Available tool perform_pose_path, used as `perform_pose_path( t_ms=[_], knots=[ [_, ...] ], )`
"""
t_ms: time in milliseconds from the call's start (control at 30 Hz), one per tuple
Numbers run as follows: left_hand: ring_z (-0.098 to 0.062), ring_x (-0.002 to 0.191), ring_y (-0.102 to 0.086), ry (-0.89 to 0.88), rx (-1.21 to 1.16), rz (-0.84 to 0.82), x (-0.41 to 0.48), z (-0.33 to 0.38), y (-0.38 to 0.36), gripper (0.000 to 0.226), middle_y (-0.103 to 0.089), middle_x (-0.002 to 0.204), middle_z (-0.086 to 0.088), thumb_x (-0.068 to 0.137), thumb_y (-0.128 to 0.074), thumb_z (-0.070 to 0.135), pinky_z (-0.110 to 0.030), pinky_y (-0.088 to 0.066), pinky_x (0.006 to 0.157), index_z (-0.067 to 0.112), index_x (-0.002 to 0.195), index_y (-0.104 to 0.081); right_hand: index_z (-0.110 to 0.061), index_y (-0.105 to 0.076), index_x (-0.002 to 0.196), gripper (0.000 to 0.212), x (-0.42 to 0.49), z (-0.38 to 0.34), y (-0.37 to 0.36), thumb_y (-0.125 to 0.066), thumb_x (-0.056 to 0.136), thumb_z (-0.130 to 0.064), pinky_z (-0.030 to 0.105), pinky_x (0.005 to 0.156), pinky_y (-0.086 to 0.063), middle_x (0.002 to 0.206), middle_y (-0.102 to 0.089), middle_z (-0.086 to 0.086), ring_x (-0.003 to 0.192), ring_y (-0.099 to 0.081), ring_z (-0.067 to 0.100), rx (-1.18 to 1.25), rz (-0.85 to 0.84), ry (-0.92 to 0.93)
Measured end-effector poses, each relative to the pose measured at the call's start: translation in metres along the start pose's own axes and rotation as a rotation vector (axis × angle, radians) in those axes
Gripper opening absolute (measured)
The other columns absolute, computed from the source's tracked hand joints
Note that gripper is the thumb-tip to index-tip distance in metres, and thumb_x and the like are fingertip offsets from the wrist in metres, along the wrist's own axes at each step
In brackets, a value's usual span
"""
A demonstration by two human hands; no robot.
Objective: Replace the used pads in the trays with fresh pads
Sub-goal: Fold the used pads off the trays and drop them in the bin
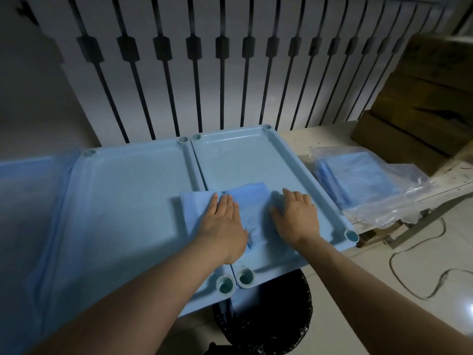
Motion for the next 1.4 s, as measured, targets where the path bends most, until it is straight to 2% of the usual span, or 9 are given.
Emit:
perform_pose_path(
  t_ms=[167, 300, 633, 800, 933, 1100, 1233, 1333, 1400],
  knots=[
    [-0.029, 0.147, 0.018, -0.005, -0.001, 0.011, -0.002, 0.0, -0.002, 0.069, 0.015, 0.159, -0.018, 0.102, -0.01, 0.044, -0.049, 0.012, 0.118, -0.002, 0.15, 0.01, -0.018, -0.054, 0.092, 0.047, -0.015, 0.025, -0.007, -0.069, 0.073, -0.059, 0.035, 0.081, -0.043, 0.088, -0.06, 0.001, 0.09, -0.057, 0.028, 0.176, -0.149, -0.292],
    [-0.027, 0.147, 0.017, 0.007, -0.038, 0.025, -0.004, 0.0, 0.001, 0.068, 0.013, 0.16, -0.015, 0.102, -0.01, 0.045, -0.048, 0.013, 0.117, 0.001, 0.151, 0.008, -0.018, -0.036, 0.054, 0.05, -0.01, 0.025, -0.01, -0.082, 0.068, -0.032, 0.03, 0.054, -0.029, 0.051, -0.036, -0.004, 0.053, -0.036, 0.017, 0.52, -0.184, -0.34],
    [-0.02, 0.148, 0.012, -0.218, -0.182, 0.216, 0.004, 0.06, 0.029, 0.06, 0.006, 0.162, -0.003, 0.103, -0.018, 0.041, -0.044, 0.011, 0.119, 0.013, 0.154, -0.002, 0.006, -0.057, 0.079, 0.024, 0.009, 0.076, 0.052, -0.071, 0.073, -0.012, 0.034, 0.058, -0.038, 0.067, -0.048, 0.009, 0.066, -0.045, 0.022, 0.685, 0.183, -0.335],
    [-0.018, 0.149, 0.005, -0.247, -0.356, 0.145, 0.017, 0.067, 0.02, 0.062, 0.003, 0.162, 0.0, 0.1, -0.033, 0.036, -0.039, 0.003, 0.121, 0.017, 0.154, -0.009, -0.015, -0.048, 0.071, 0.023, -0.001, 0.051, 0.063, -0.07, 0.077, -0.015, 0.028, 0.057, -0.035, 0.066, -0.05, -0.006, 0.064, -0.048, 0.016, 0.585, 0.189, -0.155],
    [-0.028, 0.125, -0.047, -0.136, -0.963, 0.277, 0.023, 0.038, 0.039, 0.031, -0.055, 0.132, -0.017, 0.098, -0.043, 0.02, -0.031, -0.034, 0.104, 0.004, 0.121, -0.057, -0.027, -0.045, 0.072, 0.029, -0.018, 0.018, 0.062, -0.067, 0.078, -0.009, 0.025, 0.076, -0.044, 0.099, -0.067, -0.008, 0.091, -0.061, 0.012, 0.567, 0.126, 0.023],
    [-0.029, 0.097, -0.066, 0.384, -1.994, 0.164, 0.025, -0.007, 0.012, 0.039, -0.069, 0.105, -0.016, 0.096, -0.045, 0.047, -0.043, -0.053, 0.09, 0.012, 0.101, -0.063, -0.021, -0.048, 0.084, 0.024, -0.043, -0.015, 0.041, -0.071, 0.077, -0.019, 0.039, 0.088, -0.048, 0.118, -0.067, -0.005, 0.105, -0.063, 0.024, 0.505, -0.018, 0.179],
    [-0.023, 0.122, -0.049, 0.484, -1.668, 0.237, 0.015, -0.026, 0.005, 0.058, -0.043, 0.144, -0.01, 0.093, -0.056, 0.015, -0.024, -0.036, 0.097, 0.008, 0.145, -0.032, -0.025, -0.063, 0.091, 0.033, -0.06, -0.037, 0.018, -0.065, 0.079, -0.054, 0.032, 0.088, -0.047, 0.104, -0.068, -0.01, 0.096, -0.062, 0.011, 0.503, -0.198, 0.255],
    [-0.017, 0.111, -0.046, 0.412, -1.503, 0.253, 0.012, -0.024, 0.016, 0.07, -0.034, 0.147, -0.007, 0.091, -0.051, 0.002, -0.02, -0.036, 0.082, 0.014, 0.151, -0.017, -0.02, -0.068, 0.099, 0.021, -0.038, -0.005, 0.032, -0.064, 0.088, -0.037, 0.03, 0.086, -0.047, 0.102, -0.069, -0.004, 0.099, -0.063, 0.017, 0.546, 0.043, 0.063],
    [-0.025, 0.124, -0.045, 0.346, -1.373, 0.271, 0.012, -0.022, 0.021, 0.073, -0.03, 0.148, -0.011, 0.088, -0.05, -0.002, -0.028, -0.041, 0.095, 0.014, 0.151, -0.017, -0.016, -0.062, 0.112, 0.03, -0.024, 0.019, 0.029, -0.062, 0.089, -0.035, 0.033, 0.088, -0.047, 0.108, -0.066, 0.001, 0.103, -0.061, 0.023, 0.431, 0.034, -0.115]
  ],
)
Point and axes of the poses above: each hand's wrist, its own x-axis towards the middle knuckle, its own y-axis out of the back of the hand, z = x × y, the point moved 9 cm from there along x, towards the middle knuckle
